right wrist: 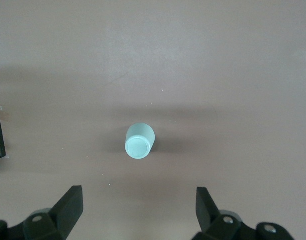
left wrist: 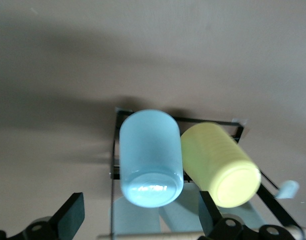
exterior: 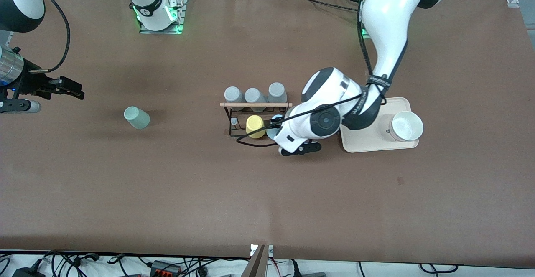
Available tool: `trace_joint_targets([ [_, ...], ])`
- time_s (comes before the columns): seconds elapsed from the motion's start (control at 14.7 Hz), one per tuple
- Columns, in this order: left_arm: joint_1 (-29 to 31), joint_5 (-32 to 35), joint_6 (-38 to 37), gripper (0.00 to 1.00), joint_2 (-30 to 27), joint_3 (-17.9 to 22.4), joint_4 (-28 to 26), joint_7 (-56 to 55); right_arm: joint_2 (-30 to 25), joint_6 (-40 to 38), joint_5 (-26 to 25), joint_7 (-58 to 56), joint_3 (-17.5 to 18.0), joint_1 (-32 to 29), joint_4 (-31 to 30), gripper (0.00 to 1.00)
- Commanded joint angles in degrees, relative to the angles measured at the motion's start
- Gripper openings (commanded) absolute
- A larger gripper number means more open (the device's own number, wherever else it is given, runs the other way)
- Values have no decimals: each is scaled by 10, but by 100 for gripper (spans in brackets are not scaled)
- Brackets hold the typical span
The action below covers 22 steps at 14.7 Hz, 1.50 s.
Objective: Hang scattered cups on rack with three cups
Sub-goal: 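Open the left gripper and withdraw while the right gripper reaches the teal cup, then grasp the pale teal cup with the right gripper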
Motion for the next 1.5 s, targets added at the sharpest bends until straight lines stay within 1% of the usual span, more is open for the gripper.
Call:
trace_joint_targets([
  [0.0, 32, 15, -61, 100, -82, 1, -10, 7, -4, -2, 0, 0, 1, -7, -4, 100],
  [0.07, 35, 15, -83, 100, -107, 6, -17, 7, 1, -4, -1, -4, 1, -5, -3, 100],
  [0.14, 46, 24, -112, 100, -135, 22, -17, 7, 7, -15, 0, 0, 1, -4, 0, 100],
  [0.2, 68, 43, -135, 100, -155, 28, -17, 14, 7, -19, 4, 1, 2, -3, 3, 100],
  [0.34, 98, 66, -143, 100, -185, 32, -16, 12, 21, -22, 4, -8, 3, -2, 8, 100],
  [0.41, 118, 68, -163, 100, -200, 28, -16, 11, 23, -23, 4, -7, 3, -2, 9, 100],
  [0.48, 139, 66, -209, 100, -213, 24, -14, 16, 28, -23, 4, -2, 3, -1, 9, 100],
  [0.55, 153, 67, -252, 100, -216, 26, -11, 47, 38, -23, 4, -1, 3, -1, 6, 100],
  [0.68, 161, 67, -292, 100, -216, 36, -10, 100, 47, -12, -3, 0, 3, 0, -9, 100],
  [0.75, 183, 61, -307, 100, -216, 34, -10, 126, 48, 3, -7, 0, 2, 3, -18, 100],
  [0.82, 199, 61, -307, 100, -216, 32, -11, 157, 50, 27, -10, 1, 3, 1, -34, 100],
  [0.96, 203, 69, -314, 100, -220, 32, -16, 198, 51, 74, -10, 0, 2, -4, -71, 100],
  [1.02, 208, 68, -314, 100, -229, 32, -29, 221, 51, 95, -10, 1, 2, -4, -89, 100],
  [1.16, 208, 69, -302, 100, -262, 35, -78, 241, 53, 150, -10, 1, 2, -2, -125, 100],
  [1.23, 208, 77, -287, 100, -293, 34, -127, 241, 57, 176, -10, 2, 2, 0, -144, 100],
  [1.37, 207, 99, -205, 100, -386, 29, -265, 239, 70, 206, -10, 24, 3, 3, -171, 100],
  [1.43, 207, 99, -173, 100, -422, 28, -316, 239, 73, 215, -10, 32, 4, 3, -178, 100],
])
